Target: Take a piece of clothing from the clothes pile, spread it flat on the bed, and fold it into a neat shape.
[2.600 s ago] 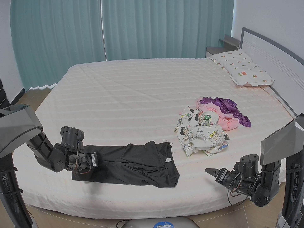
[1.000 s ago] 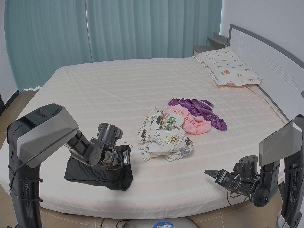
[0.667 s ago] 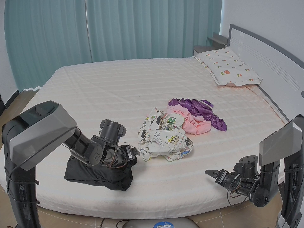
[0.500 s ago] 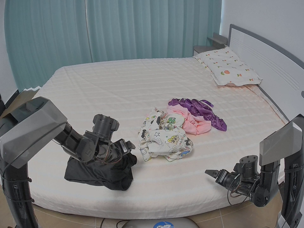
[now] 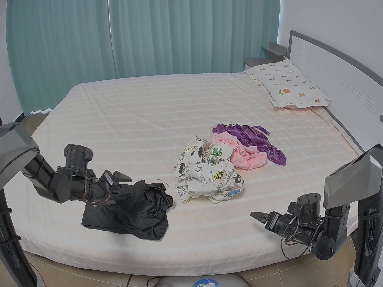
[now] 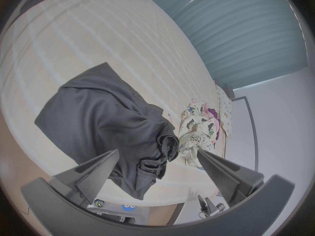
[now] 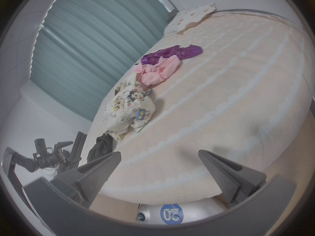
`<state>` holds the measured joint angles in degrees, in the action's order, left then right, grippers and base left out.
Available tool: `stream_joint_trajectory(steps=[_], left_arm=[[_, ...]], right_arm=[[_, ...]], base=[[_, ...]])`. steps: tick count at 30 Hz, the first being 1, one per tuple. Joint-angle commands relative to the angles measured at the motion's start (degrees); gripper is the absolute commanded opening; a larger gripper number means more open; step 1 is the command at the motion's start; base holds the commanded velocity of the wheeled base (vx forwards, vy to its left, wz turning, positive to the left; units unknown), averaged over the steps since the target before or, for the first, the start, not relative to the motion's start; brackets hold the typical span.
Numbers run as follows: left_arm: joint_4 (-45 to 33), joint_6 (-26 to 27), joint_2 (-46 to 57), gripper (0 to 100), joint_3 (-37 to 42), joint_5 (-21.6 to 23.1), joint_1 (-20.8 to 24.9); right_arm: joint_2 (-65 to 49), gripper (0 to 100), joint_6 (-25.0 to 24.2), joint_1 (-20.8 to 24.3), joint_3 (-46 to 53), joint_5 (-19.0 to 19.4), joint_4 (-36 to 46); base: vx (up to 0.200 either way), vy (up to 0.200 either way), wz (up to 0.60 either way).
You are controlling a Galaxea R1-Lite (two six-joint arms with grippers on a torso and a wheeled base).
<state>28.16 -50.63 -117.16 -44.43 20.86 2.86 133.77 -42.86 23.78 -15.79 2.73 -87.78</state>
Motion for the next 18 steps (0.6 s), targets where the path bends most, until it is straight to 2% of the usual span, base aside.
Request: stream_joint_trajectory(steps=[1,5,10,11,14,18], left_arm=[[4.2,-0.2,0.7,100,4.5,1.9,-5.2],[5.8,0.1,0.4,100,5.9,1.9,-7.0],[6.2,0.2,-1.1,100,5.8,1.9,-8.1],[6.2,0.2,-1.8,100,5.4,2.1,-9.0],[6.1,0.1,-2.5,100,5.1,2.8,-9.4],[6.0,0.0,-2.5,100,5.1,4.7,-9.5]], right_arm=[[0.2,100,1.3,5.0,-7.0,0.3,5.0],[-1.1,100,2.8,8.3,-16.0,-0.7,17.6],[-2.4,100,5.0,11.0,-22.2,-1.3,25.4],[-2.2,100,5.7,13.0,-26.3,-3.1,30.4],[-2.3,100,6.0,15.1,-32.1,-6.2,36.6],[-2.0,100,7.7,17.6,-40.5,-8.4,47.9]], base=[[0.0,0.2,0.0],[0.0,0.2,0.0],[0.0,0.2,0.0],[0.0,0.2,0.0],[0.0,0.2,0.0],[0.0,0.2,0.0]])
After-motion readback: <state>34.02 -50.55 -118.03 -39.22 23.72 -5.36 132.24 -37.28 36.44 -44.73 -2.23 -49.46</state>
